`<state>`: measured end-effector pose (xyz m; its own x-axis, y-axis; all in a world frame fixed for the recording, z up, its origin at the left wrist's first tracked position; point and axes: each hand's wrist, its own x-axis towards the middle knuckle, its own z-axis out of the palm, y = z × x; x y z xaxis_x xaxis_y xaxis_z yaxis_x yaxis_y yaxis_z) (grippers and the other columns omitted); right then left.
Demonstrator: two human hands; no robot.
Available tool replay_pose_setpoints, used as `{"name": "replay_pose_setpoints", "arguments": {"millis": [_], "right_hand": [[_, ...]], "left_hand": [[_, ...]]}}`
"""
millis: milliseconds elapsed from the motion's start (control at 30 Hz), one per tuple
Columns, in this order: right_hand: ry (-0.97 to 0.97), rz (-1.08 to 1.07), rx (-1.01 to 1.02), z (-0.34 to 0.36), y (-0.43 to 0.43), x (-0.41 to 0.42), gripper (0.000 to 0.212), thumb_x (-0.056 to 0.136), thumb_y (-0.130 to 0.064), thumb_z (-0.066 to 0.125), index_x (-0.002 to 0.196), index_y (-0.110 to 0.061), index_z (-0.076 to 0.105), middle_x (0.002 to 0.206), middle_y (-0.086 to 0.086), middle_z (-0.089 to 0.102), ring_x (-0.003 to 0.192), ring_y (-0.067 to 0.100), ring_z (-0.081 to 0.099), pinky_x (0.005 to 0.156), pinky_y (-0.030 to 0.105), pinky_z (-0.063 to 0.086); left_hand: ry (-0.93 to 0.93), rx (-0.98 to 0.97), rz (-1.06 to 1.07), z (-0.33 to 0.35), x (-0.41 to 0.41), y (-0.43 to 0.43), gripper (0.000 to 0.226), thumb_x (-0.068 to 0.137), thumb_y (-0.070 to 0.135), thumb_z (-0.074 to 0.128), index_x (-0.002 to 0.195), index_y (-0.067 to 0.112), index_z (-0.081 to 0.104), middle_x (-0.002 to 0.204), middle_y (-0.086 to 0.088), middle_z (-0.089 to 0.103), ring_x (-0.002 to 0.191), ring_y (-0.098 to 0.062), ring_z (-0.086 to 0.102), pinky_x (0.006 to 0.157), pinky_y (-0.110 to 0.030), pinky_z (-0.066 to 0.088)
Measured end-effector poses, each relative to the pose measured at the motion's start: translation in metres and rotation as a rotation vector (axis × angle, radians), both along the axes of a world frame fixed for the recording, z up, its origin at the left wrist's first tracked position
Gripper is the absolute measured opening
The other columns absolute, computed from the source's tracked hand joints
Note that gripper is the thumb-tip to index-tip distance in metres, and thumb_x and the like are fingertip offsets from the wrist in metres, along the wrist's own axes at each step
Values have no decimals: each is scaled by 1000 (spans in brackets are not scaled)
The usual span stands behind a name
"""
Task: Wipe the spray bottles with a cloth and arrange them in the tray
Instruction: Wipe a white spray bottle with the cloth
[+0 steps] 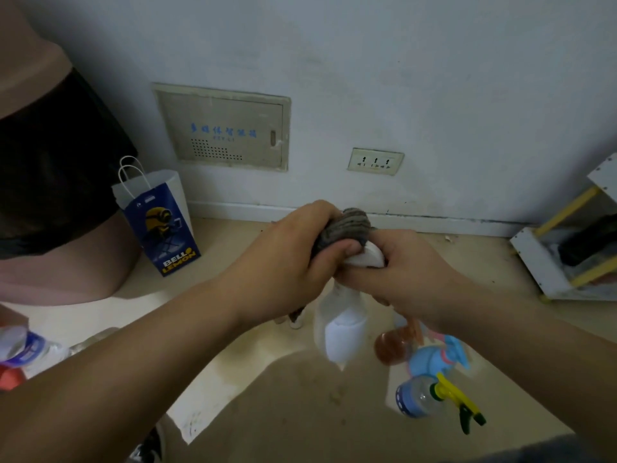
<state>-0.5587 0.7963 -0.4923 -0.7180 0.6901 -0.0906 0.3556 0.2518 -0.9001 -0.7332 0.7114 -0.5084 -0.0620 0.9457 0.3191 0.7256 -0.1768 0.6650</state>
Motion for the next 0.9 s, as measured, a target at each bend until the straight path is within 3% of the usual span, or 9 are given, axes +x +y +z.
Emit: {"name": "replay_pose_setpoints", "arguments": {"millis": [133, 267, 333, 400, 467, 567, 667, 800, 900], "right_hand": [[10, 37, -166, -1, 6, 2, 15, 82, -22, 83, 93, -14, 76, 81, 25, 62, 67, 23, 48, 58, 38, 39], [-109, 63, -40, -12, 0, 0, 38, 79, -50, 81, 87, -13, 75, 75, 18, 61, 68, 17, 54, 68, 36, 43], [-98, 88, 49, -10, -6, -3, 23, 91, -40, 73, 77, -22, 72, 69, -4, 68, 63, 0, 56, 65, 16, 44], [-126, 106, 194, -4, -11, -5, 32, 100, -26, 63, 70, -36, 56, 59, -31, 60, 59, -10, 55, 58, 4, 39], [-157, 107, 315, -2, -12, -7, 39, 102, -26, 59, 67, -39, 47, 58, -37, 55, 60, -11, 54, 57, 3, 38], [-209, 72, 361, -7, -7, -5, 33, 100, -38, 56, 68, -32, 51, 58, -20, 53, 55, 2, 49, 52, 10, 37], [-244, 93, 333, -12, 0, -2, 35, 100, -39, 53, 65, -37, 50, 54, -13, 49, 50, 5, 43, 49, 15, 34], [-365, 269, 446, -8, -4, -7, 26, 91, -44, 38, 87, -27, 58, 81, 1, 67, 73, 13, 59, 69, 35, 51], [-282, 353, 455, -7, -3, -10, 21, 95, -18, 50, 108, -8, 64, 103, 12, 68, 94, 18, 60, 86, 38, 50]], "left_hand": [[-144, -61, 103, 2, 0, 1, 21, 100, 41, 56, 104, 20, 56, 79, 9, 60, 71, -5, 57, 57, -21, 44], [-270, -70, 187, 5, 1, -1, 18, 102, 38, 56, 101, 20, 56, 78, 5, 61, 70, -5, 59, 59, -20, 48], [-307, -55, 210, 6, 4, -3, 20, 102, 38, 54, 101, 19, 58, 80, 5, 61, 71, -5, 59, 60, -19, 48], [-337, -42, 224, 8, 5, -6, 22, 103, 43, 50, 99, 22, 58, 79, 7, 61, 70, -3, 59, 60, -17, 49], [-410, -33, 270, 10, 3, -6, 28, 105, 48, 44, 98, 27, 59, 83, 4, 64, 75, -7, 64, 71, -30, 58], [-555, 25, 454, 20, -6, -3, 32, 106, 51, 39, 102, 26, 59, 92, -1, 64, 86, -15, 66, 80, -46, 61], [-252, 218, 435, 24, -8, -7, 34, 107, 52, 35, 105, 24, 55, 88, 5, 57, 78, -12, 57, 66, -38, 49], [353, 216, 44, 2, 12, -13, 44, 104, 42, 41, 134, 14, 59, 124, -2, 60, 107, -26, 55, 91, -44, 45], [389, 172, -109, -14, 7, -6, 52, 105, 39, 47, 153, 17, 47, 146, 0, 53, 122, -23, 54, 99, -42, 46]]}}
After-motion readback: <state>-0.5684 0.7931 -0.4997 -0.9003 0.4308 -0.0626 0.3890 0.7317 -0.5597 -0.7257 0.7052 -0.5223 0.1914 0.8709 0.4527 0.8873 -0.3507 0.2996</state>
